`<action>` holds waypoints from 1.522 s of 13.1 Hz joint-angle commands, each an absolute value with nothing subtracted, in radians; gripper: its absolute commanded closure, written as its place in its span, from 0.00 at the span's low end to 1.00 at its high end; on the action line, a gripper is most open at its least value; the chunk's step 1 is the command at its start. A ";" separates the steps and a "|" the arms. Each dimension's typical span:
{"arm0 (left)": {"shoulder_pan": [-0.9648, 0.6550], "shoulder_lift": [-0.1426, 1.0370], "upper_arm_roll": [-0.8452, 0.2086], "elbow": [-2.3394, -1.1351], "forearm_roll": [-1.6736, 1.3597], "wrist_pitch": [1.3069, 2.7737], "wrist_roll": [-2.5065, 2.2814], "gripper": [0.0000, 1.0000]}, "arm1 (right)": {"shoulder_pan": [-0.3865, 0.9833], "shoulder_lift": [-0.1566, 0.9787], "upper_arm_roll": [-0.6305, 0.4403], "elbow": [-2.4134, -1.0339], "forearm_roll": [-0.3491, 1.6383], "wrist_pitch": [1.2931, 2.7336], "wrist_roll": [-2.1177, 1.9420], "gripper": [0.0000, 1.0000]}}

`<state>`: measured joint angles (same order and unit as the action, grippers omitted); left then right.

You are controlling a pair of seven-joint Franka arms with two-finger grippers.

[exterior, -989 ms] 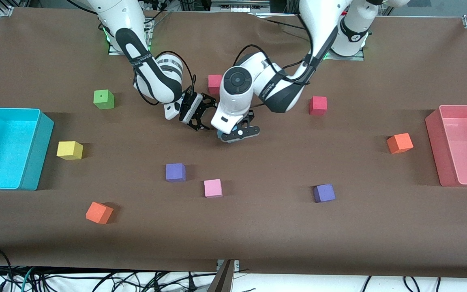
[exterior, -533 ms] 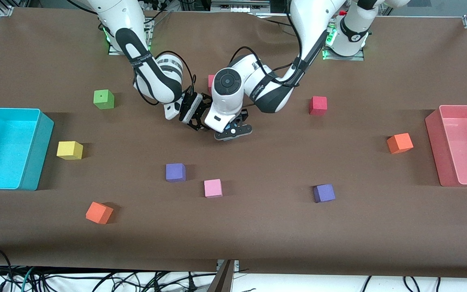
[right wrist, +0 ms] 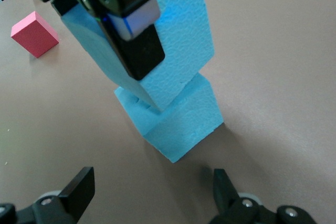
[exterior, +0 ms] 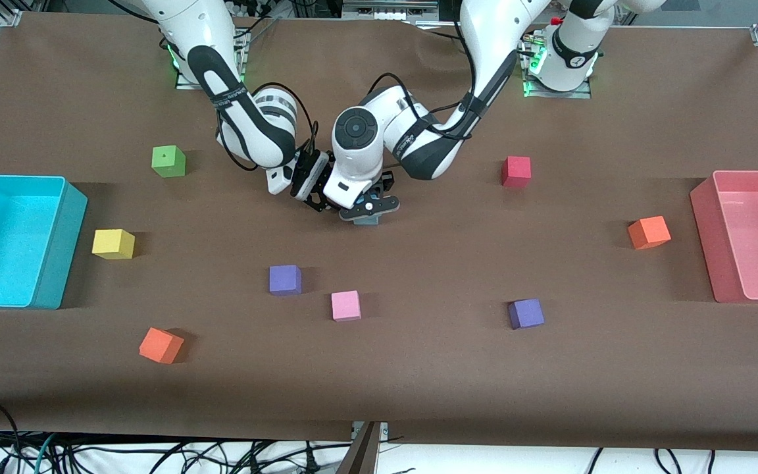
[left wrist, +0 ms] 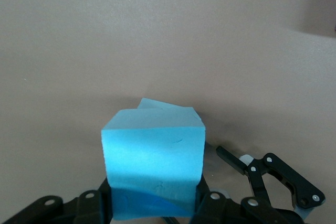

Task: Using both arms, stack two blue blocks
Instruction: 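Lower the held cube onto the placed light blue cube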

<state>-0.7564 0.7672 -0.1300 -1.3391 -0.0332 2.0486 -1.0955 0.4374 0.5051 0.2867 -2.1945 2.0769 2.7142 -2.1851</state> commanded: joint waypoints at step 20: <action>-0.694 0.611 -0.127 -1.325 -0.051 1.889 -1.094 0.00 | 0.454 0.473 0.166 -2.275 2.042 2.463 -2.174 0.00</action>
<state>-0.7320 0.6924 -0.1216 -1.2970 -0.0332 1.9540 -1.1028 0.4398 0.5052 0.2147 -2.2281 2.0686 2.5488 -2.1852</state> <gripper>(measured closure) 0.000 0.000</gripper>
